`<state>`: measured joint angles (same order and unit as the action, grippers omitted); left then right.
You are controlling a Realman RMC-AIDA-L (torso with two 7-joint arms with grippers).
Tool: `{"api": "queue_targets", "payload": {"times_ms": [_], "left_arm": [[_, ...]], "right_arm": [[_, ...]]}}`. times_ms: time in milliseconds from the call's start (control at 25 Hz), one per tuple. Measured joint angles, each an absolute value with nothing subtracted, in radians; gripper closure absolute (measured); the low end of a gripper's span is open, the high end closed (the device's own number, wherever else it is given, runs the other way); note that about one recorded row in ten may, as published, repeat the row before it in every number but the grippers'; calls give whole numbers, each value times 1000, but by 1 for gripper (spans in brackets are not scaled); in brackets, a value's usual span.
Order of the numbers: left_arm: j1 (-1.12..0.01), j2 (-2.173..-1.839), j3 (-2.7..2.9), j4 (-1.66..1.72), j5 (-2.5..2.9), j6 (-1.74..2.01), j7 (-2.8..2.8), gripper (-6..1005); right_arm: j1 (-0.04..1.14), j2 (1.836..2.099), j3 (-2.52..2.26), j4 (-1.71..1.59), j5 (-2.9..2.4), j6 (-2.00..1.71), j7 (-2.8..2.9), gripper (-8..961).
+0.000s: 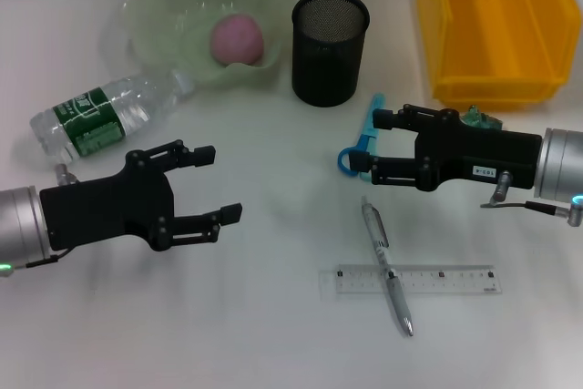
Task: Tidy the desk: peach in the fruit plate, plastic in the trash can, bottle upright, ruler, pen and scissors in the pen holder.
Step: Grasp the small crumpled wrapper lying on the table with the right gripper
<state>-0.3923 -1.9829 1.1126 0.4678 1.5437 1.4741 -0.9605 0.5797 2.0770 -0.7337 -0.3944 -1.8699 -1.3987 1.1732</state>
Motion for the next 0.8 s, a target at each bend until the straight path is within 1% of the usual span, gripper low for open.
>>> {"api": "queue_targets", "payload": {"times_ms": [40, 80, 240, 400, 560, 600, 640, 680, 720, 800], "left_arm": [[-392, -1983, 1113, 468, 1544, 1474, -961, 156], [-393, -1992, 1115, 467, 1545, 1472, -961, 156], [-393, -1997, 1108, 465, 1546, 1471, -962, 156], [-395, -2005, 1107, 464, 1546, 1469, -966, 156], [-395, -2011, 1107, 464, 1546, 1464, -968, 156], [-395, -2015, 1107, 464, 1546, 1457, -968, 156], [-395, -2016, 1107, 464, 1546, 1456, -968, 156], [-396, -2018, 1107, 464, 1546, 1455, -969, 157], [-396, -2018, 1107, 464, 1546, 1455, -969, 157], [-396, -2022, 1106, 465, 1543, 1448, -971, 157]], "right_arm": [[580, 2077, -734, -394, -1870, -1399, 1173, 253], [580, 2077, -737, -401, -1871, -1398, 1196, 254], [582, 2071, -742, -449, -1878, -1416, 1278, 255], [587, 2062, -775, -598, -1949, -1470, 1474, 256], [597, 2060, -793, -715, -2050, -1495, 1603, 257], [614, 2054, -795, -770, -2123, -1513, 1666, 258], [614, 2054, -795, -770, -2123, -1513, 1666, 258], [645, 2043, -795, -808, -2207, -1533, 1727, 258], [645, 2043, -795, -808, -2207, -1533, 1727, 259], [698, 2026, -791, -841, -2313, -1558, 1789, 259]]}}
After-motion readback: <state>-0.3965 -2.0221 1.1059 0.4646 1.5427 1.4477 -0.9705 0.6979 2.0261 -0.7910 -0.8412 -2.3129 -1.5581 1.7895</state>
